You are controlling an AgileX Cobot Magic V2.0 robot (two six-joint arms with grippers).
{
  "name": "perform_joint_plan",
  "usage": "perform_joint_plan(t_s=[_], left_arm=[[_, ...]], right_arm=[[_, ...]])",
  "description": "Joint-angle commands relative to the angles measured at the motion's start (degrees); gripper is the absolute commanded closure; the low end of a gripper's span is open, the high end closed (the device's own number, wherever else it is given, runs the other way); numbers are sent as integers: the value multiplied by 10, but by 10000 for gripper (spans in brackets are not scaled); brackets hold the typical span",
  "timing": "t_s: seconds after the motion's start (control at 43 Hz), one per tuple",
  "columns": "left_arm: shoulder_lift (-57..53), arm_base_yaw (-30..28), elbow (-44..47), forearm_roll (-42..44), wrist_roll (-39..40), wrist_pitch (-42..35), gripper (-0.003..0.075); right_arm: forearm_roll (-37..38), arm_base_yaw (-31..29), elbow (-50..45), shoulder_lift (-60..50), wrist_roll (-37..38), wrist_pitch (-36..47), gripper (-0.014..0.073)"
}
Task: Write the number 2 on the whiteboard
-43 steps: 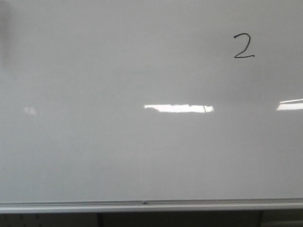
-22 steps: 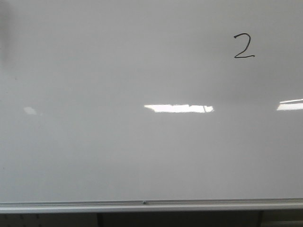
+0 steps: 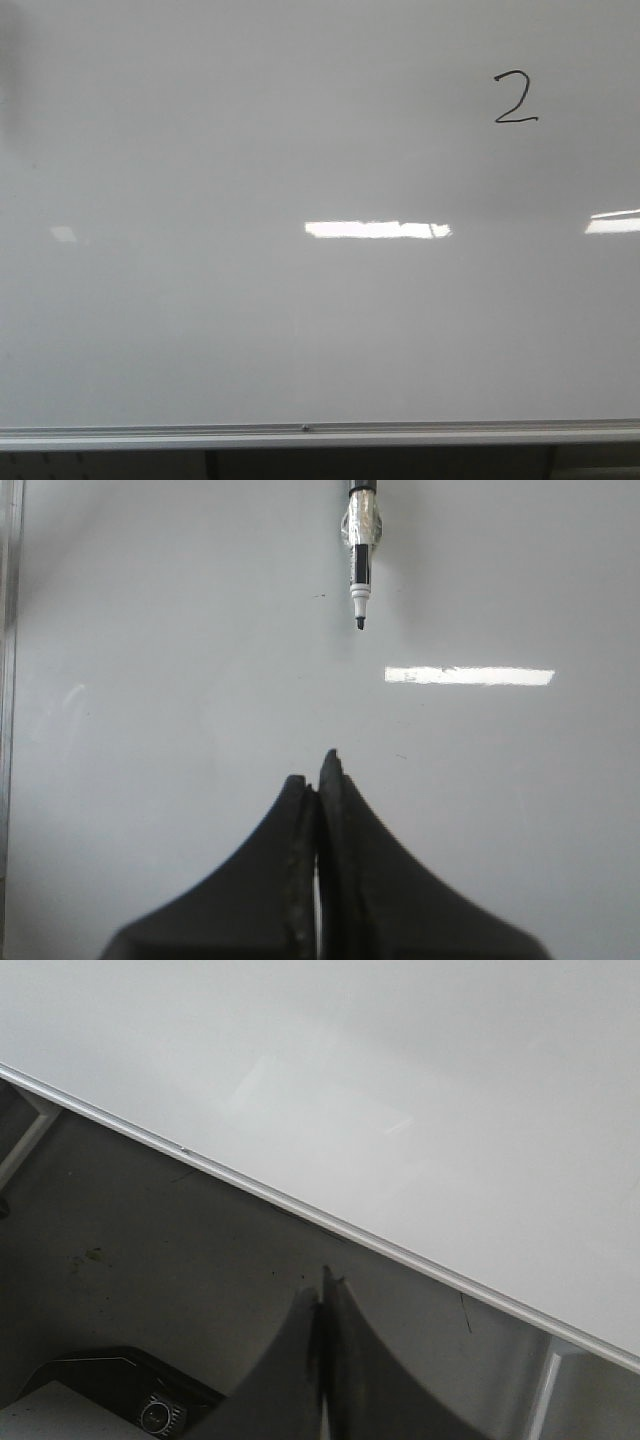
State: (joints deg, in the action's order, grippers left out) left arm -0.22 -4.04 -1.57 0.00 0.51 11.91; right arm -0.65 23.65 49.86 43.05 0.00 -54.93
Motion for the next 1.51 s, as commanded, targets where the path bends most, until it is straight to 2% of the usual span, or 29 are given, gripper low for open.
perform_joint_plan(t_s=[0.0,0.163,1.255,1.371,1.487], left_arm=[[-17,-1,5,0,0,-100,741],[-17,-1,40,0,0,-171,741],[-15,-1,38,0,0,-166,741],[-15,-1,38,0,0,-166,741],[-15,-1,38,0,0,-166,741]], right_arm=[[6,0,17,-2,0,34,662],[6,0,17,-2,0,33,662],[6,0,10,-12,0,41,662],[6,-32,-10,-44,0,46,662],[3,-98,-44,-91,0,84,662]])
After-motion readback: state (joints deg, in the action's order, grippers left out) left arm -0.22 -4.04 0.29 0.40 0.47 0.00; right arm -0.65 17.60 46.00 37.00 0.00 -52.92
